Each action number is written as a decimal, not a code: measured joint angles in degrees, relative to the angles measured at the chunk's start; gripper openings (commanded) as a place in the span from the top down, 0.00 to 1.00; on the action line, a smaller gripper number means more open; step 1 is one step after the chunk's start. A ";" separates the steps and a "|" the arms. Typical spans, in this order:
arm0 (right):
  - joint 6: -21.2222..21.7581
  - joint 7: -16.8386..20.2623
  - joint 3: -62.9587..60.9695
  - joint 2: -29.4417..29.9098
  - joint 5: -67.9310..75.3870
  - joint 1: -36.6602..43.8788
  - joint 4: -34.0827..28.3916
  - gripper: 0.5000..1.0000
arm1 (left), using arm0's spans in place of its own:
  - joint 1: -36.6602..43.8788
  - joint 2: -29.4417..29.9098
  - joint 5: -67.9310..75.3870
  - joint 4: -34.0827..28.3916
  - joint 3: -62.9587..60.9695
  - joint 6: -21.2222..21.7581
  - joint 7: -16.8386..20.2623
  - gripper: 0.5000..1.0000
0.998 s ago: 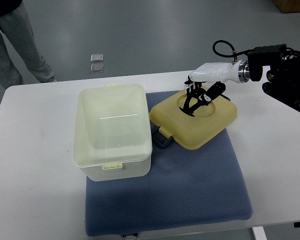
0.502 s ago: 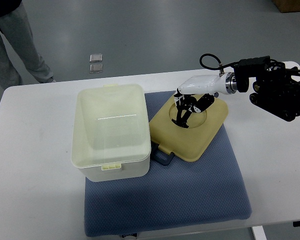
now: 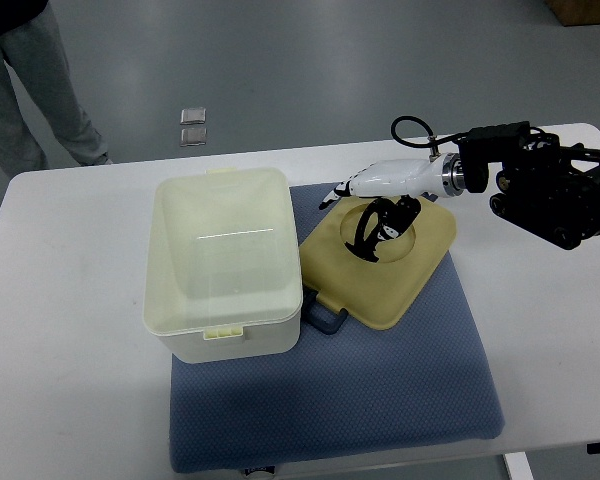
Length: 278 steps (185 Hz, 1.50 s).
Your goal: Open white storage box with right hand
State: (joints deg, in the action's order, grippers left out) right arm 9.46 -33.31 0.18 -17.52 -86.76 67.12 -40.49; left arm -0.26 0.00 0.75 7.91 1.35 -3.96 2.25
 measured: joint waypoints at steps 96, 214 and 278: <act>3.89 -0.26 -8.65 -1.37 25.41 1.88 -0.35 0.17 | 0.00 0.00 0.02 0.00 -0.01 0.00 0.00 0.00; 4.01 3.45 -15.78 0.70 76.20 -10.78 7.97 0.17 | 0.00 0.00 0.02 0.00 0.00 0.00 0.00 0.00; 6.77 5.80 -15.78 3.16 83.61 -14.86 8.35 0.17 | 0.01 0.00 0.01 0.00 -0.02 0.00 -0.03 0.00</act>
State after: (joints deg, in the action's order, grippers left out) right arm 16.23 -27.51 -15.60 -14.36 -3.14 52.27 -32.14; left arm -0.25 0.00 0.76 7.91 1.33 -3.96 2.22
